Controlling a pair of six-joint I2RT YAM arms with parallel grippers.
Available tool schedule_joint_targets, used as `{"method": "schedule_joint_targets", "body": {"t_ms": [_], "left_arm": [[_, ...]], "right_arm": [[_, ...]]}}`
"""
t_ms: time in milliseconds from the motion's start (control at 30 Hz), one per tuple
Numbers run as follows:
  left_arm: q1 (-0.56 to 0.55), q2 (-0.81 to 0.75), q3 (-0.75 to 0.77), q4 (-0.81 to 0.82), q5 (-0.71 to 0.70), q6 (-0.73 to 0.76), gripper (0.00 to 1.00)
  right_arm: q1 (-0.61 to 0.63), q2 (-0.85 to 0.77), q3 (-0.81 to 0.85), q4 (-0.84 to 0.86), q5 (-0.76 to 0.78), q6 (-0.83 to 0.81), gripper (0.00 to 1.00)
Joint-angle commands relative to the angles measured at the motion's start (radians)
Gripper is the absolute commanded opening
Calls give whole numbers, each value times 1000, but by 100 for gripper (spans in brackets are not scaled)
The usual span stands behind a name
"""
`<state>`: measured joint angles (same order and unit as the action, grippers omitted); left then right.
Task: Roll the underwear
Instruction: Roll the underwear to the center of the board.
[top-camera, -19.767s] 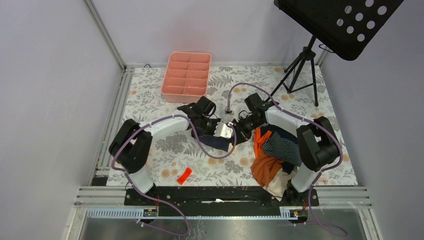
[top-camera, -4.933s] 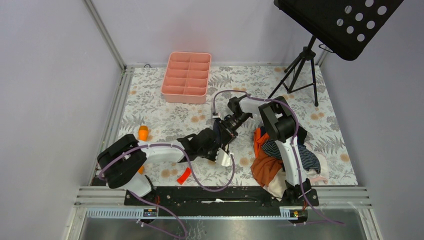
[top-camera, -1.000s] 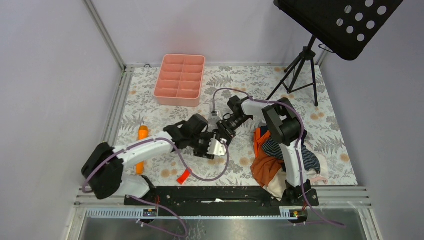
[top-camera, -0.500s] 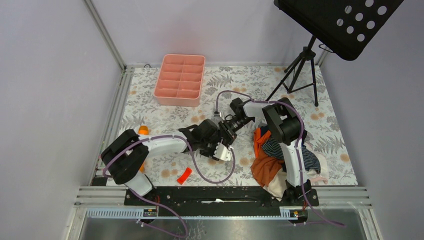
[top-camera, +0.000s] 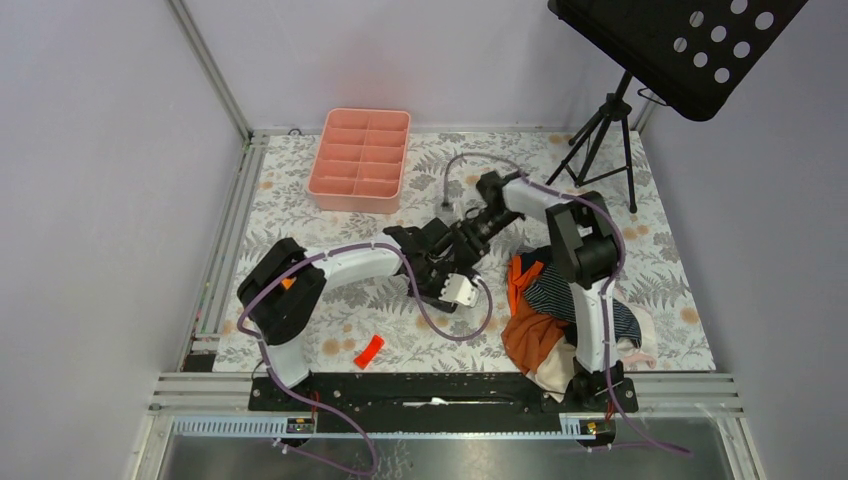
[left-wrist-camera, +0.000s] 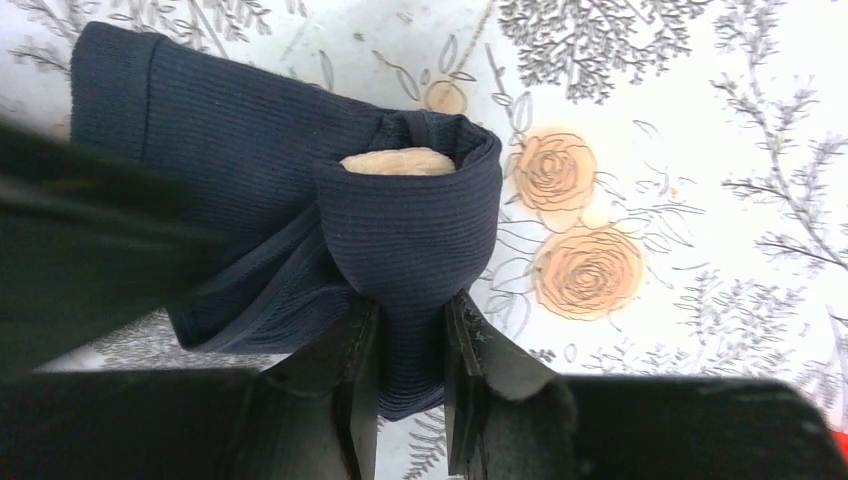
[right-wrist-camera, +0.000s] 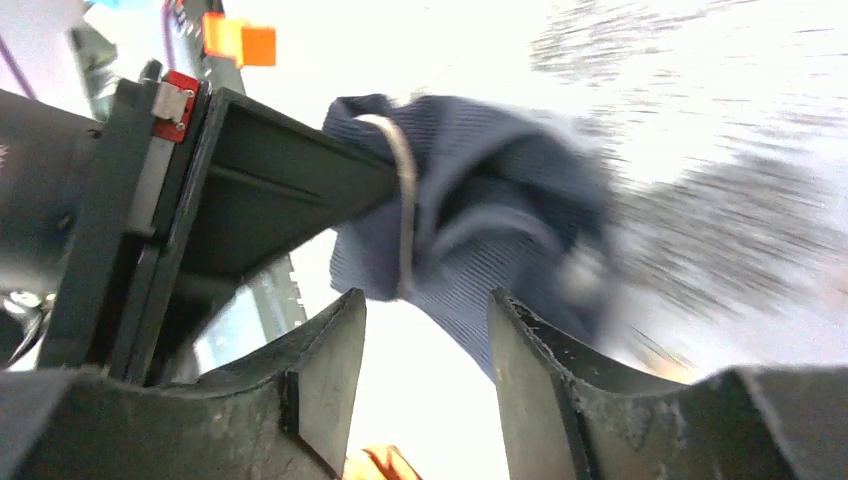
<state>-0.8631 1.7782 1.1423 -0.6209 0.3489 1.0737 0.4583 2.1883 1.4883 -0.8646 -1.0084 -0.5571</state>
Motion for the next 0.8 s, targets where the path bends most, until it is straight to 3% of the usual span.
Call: {"method": "schedule_joint_targets", "body": {"t_ms": [0,100,267,400,567,767], "left_arm": [[-4,41,23,-252,48,-72,4],[-3,32,25,-241,40,-142,4],[-1,19,51,-231,20,-289,4],[-2,-17,39,-222,19,-362,3],[-2,-35,19,-217,34,-404,3],[-2,-29,40,-239,48,-410,2]], "right_arm": [[-170,-94,164,-154,141,-107,57],[-203,-143,142,-139,179,-71,57],[-158,-223,-23,-3,208,129,53],[-69,-223,-79,-7,173,154,40],[1,-151,-91,69,132,231,30],[53,9,23,109,110,291,23]]}}
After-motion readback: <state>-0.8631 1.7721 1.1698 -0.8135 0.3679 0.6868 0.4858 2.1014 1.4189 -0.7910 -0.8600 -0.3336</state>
